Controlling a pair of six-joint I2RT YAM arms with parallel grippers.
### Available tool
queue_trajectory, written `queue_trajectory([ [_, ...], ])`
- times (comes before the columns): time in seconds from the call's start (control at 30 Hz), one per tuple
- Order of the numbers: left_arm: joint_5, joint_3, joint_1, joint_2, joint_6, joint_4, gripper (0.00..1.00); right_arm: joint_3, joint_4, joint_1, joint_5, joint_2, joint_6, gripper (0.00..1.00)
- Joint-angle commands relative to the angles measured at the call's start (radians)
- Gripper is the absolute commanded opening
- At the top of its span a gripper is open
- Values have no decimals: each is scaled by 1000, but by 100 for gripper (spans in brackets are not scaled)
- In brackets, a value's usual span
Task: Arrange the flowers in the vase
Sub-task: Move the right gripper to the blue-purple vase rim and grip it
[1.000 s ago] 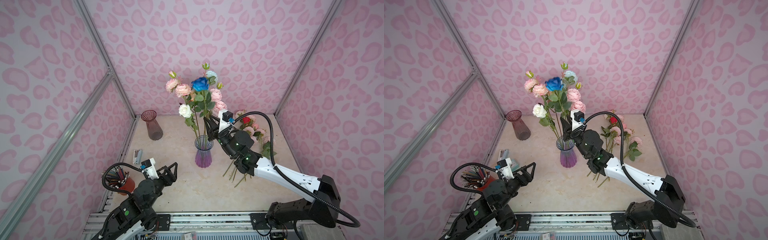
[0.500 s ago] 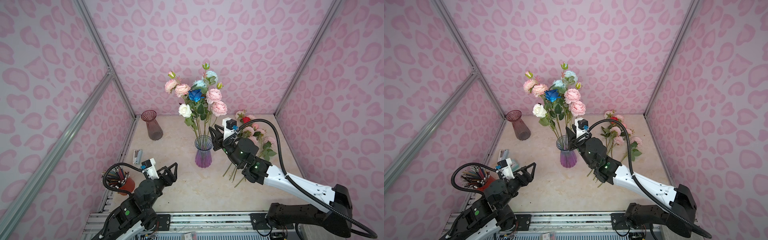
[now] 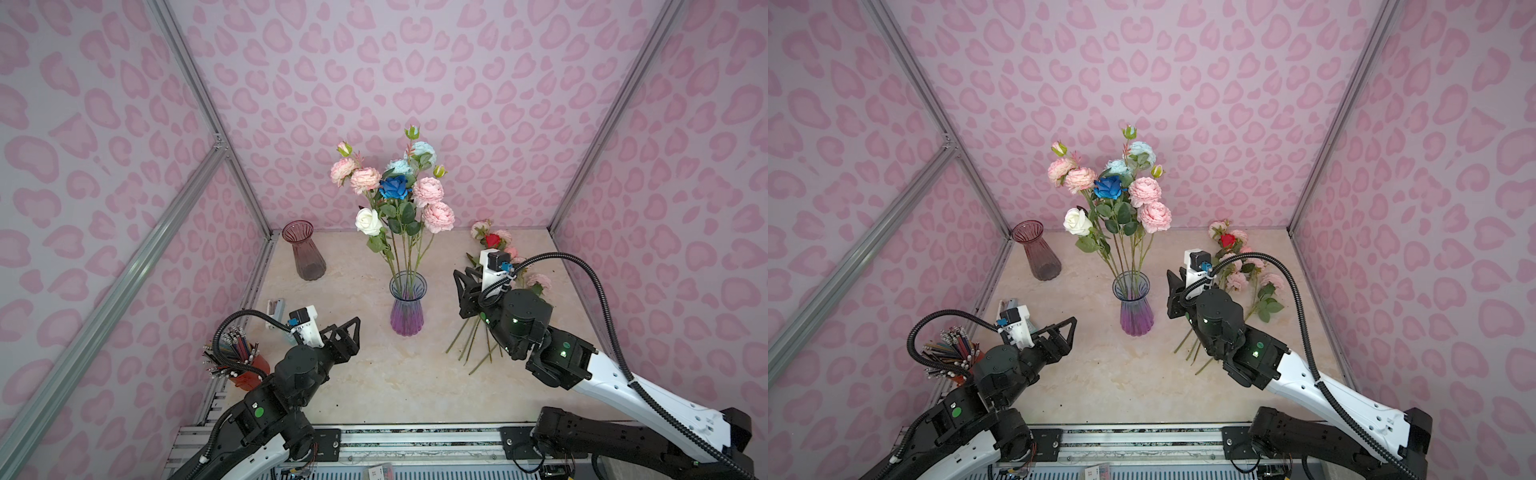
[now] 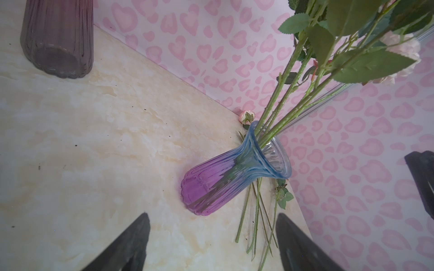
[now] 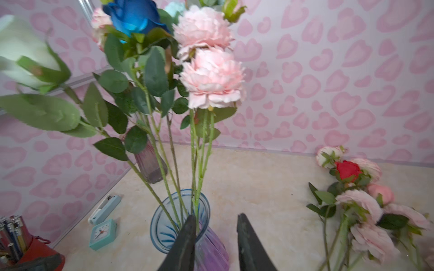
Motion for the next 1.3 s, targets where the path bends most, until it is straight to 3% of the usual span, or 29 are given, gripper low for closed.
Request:
queue_trajectory([
  [0.0,-2,15,0,81,-2,8,86,36,-206,-91,-89,8,155,28],
  [0.1,6,14,1,145,-36,-1,86,87,-276,-171,-214,54,219,33],
  [0.17,7,11,1,168,-51,-11,87,129,-330,-186,-257,107,243,40],
  [0.27,-17,6,1,172,-73,-40,87,194,-382,-187,-356,199,243,43],
  [0.57,-97,-45,0,51,-92,-97,86,278,-385,-193,-456,388,262,51],
  [0.97,-125,-66,0,-14,-94,-149,85,393,-402,-193,-530,565,279,52],
  [1.27,-148,-112,0,-70,-97,-135,86,491,-494,-192,-586,669,291,42],
])
